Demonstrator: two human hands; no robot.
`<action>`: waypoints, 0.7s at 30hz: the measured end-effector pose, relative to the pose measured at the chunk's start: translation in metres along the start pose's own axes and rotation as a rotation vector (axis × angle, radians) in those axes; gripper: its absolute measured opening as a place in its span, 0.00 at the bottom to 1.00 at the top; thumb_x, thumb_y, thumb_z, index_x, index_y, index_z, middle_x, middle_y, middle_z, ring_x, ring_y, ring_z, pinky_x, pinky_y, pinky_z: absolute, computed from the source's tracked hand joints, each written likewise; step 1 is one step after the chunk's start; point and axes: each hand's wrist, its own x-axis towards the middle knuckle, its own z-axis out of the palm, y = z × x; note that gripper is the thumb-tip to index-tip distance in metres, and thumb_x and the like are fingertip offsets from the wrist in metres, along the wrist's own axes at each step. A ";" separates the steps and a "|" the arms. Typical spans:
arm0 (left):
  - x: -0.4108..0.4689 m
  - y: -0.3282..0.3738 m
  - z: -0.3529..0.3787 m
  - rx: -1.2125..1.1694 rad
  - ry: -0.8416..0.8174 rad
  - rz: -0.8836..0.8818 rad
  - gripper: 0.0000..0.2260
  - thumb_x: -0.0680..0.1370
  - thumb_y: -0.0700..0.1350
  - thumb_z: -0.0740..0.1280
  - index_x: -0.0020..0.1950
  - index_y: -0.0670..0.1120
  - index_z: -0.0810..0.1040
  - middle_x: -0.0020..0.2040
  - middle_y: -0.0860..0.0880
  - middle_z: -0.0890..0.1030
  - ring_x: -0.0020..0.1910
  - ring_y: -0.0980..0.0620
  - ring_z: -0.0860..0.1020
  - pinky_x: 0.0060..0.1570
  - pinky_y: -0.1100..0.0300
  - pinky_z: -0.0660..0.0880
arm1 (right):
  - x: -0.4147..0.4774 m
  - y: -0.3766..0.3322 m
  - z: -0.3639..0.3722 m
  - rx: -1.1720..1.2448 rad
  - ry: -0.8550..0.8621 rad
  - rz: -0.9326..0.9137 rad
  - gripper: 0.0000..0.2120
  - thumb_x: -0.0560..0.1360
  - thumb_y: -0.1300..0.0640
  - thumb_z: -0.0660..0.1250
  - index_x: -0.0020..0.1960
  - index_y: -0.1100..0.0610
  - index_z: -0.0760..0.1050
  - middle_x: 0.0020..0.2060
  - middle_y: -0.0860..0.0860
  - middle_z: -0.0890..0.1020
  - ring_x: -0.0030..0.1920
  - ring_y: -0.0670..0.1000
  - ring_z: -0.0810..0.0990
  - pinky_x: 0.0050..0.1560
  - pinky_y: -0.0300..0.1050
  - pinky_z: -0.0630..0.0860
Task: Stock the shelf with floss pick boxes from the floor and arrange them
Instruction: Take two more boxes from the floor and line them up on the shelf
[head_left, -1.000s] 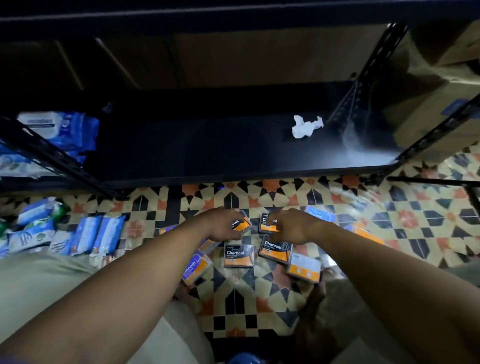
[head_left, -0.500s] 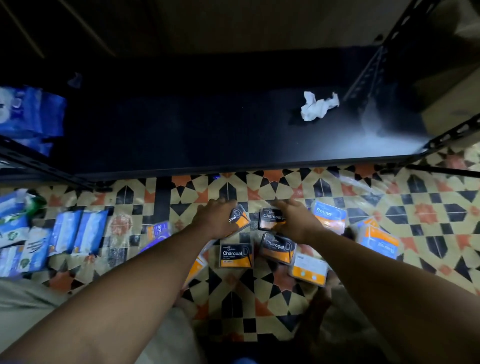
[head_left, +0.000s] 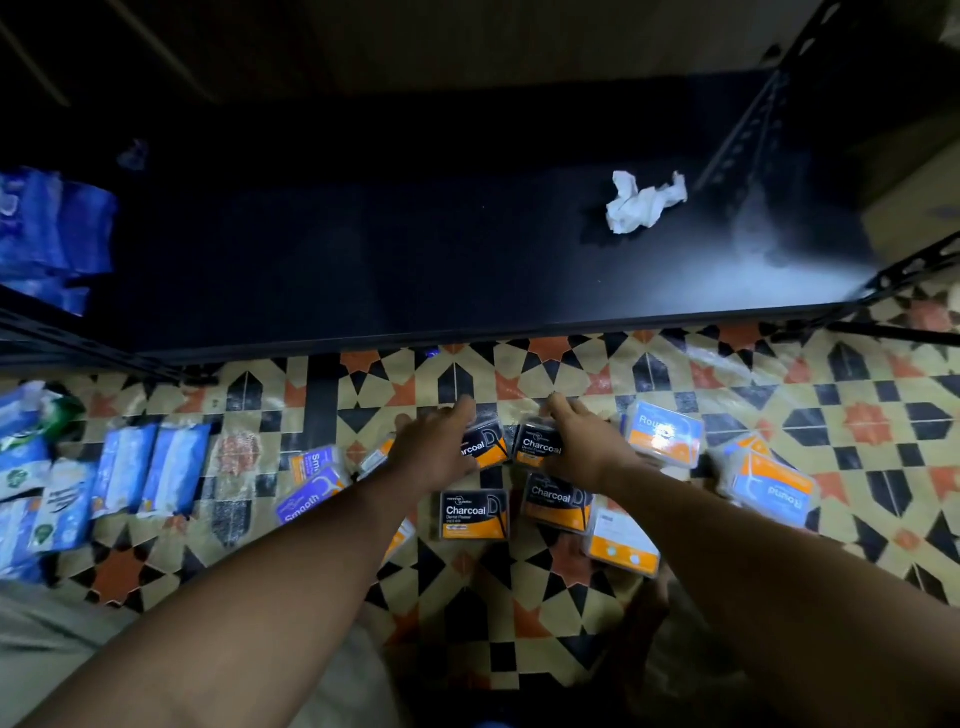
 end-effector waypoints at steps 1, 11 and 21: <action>0.000 -0.001 -0.001 -0.048 0.011 0.020 0.28 0.71 0.48 0.76 0.65 0.56 0.64 0.63 0.47 0.78 0.60 0.42 0.76 0.58 0.44 0.71 | 0.000 -0.001 -0.001 0.008 0.002 -0.009 0.33 0.71 0.57 0.75 0.68 0.48 0.61 0.66 0.54 0.71 0.57 0.57 0.78 0.55 0.53 0.79; -0.015 0.012 -0.037 -0.005 0.094 0.079 0.29 0.76 0.47 0.69 0.76 0.61 0.65 0.60 0.51 0.73 0.63 0.48 0.69 0.56 0.55 0.62 | -0.020 -0.016 -0.028 0.042 0.143 -0.031 0.23 0.74 0.56 0.71 0.65 0.47 0.68 0.57 0.52 0.75 0.53 0.55 0.76 0.49 0.47 0.74; -0.084 0.038 -0.106 -0.001 0.380 0.127 0.28 0.77 0.48 0.68 0.74 0.65 0.63 0.61 0.54 0.73 0.62 0.50 0.68 0.56 0.54 0.61 | -0.088 -0.052 -0.084 0.158 0.354 -0.105 0.26 0.71 0.60 0.70 0.64 0.42 0.65 0.58 0.52 0.76 0.54 0.56 0.77 0.53 0.51 0.76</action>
